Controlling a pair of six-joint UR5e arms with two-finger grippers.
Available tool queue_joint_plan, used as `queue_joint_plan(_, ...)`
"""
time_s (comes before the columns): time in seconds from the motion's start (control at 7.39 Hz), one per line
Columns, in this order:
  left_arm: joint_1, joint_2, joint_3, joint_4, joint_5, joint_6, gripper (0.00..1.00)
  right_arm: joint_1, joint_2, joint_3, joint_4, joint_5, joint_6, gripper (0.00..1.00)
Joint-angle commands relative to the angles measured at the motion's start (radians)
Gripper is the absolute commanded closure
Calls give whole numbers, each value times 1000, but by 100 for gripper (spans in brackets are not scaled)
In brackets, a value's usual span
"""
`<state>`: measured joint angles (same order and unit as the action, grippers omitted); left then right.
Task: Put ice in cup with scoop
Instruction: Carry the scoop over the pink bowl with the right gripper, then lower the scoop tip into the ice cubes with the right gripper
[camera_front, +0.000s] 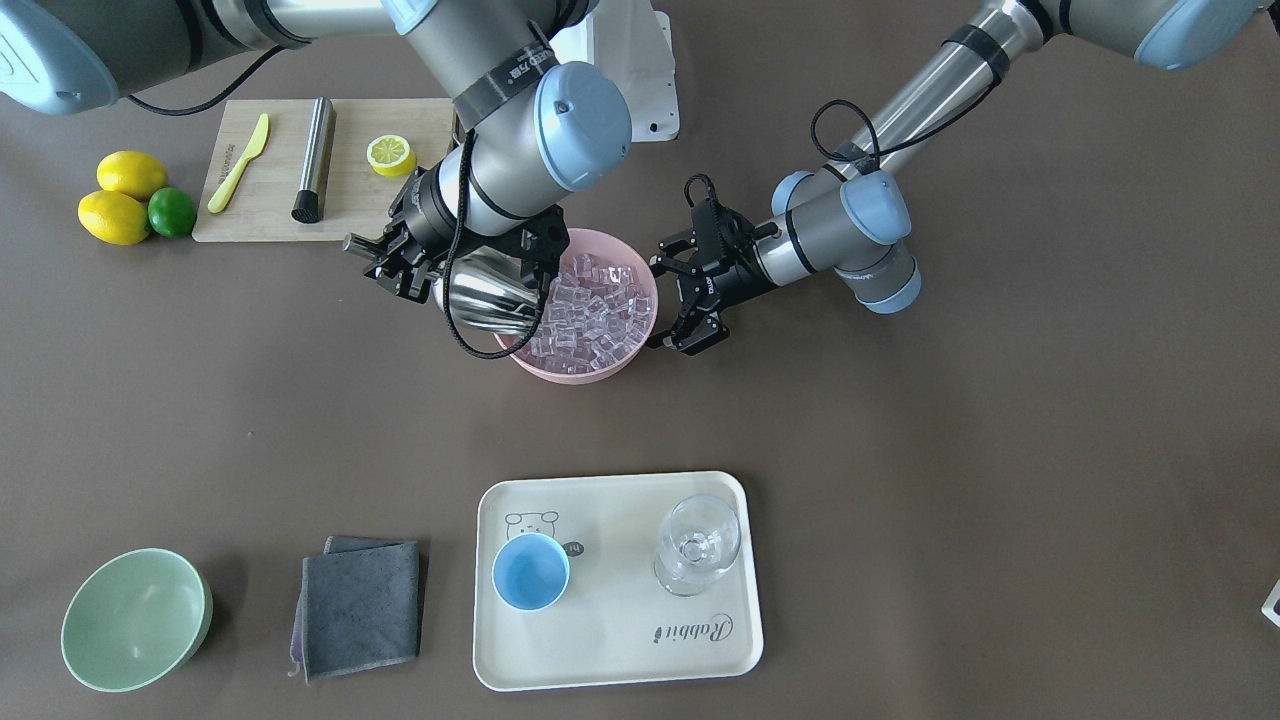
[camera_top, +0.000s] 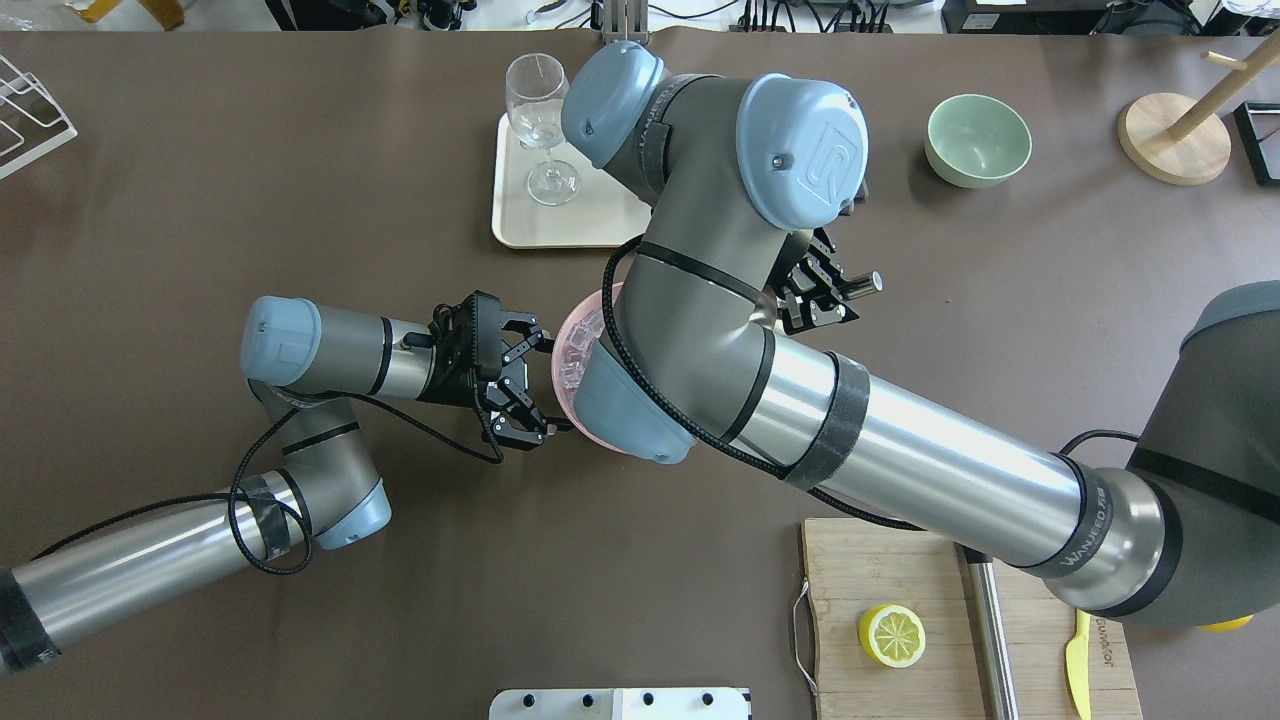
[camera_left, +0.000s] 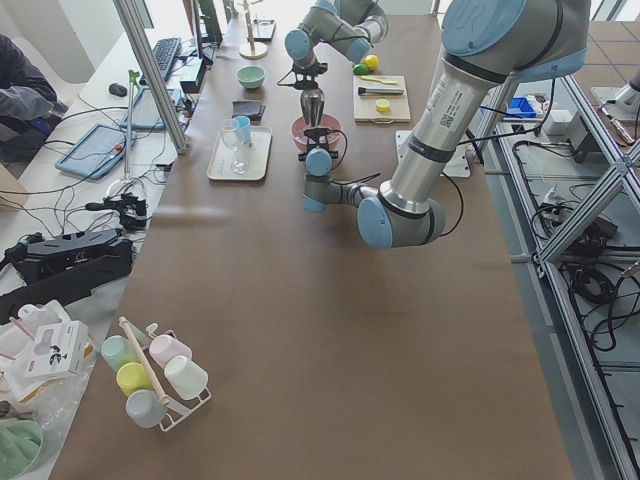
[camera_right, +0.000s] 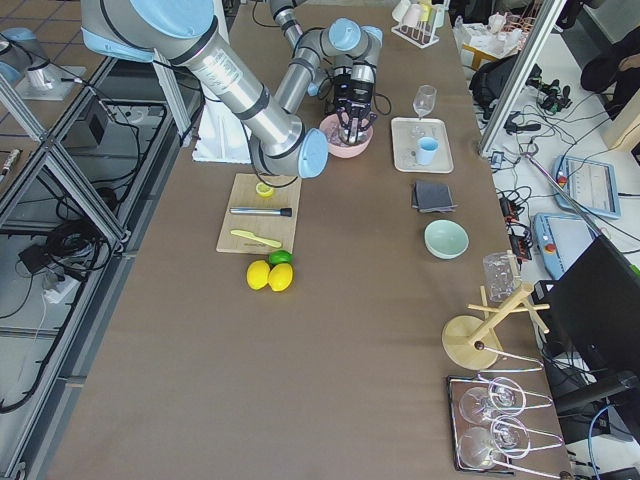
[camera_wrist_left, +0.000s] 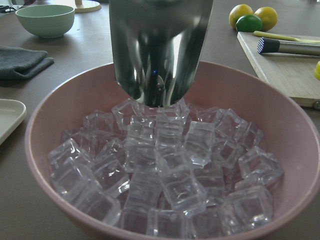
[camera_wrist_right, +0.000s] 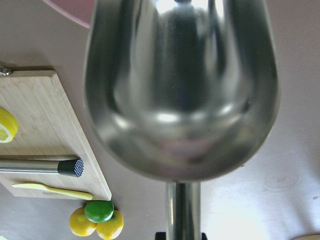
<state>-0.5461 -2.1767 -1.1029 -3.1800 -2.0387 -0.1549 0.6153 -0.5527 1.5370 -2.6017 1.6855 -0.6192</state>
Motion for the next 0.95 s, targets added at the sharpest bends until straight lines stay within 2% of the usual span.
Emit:
queue_joint_plan(0.0, 0, 0, 0, 0, -1, 0, 1, 0, 24, -26, 2, -1, 6, 100)
queue_joint_plan(0.27, 0, 0, 0, 0, -5, 0, 1, 4, 22, 38, -50, 3, -20, 100)
queue_joint_plan(0.81, 0, 0, 0, 0, -6, 2, 1, 4, 30, 40, -138, -3, -20, 100)
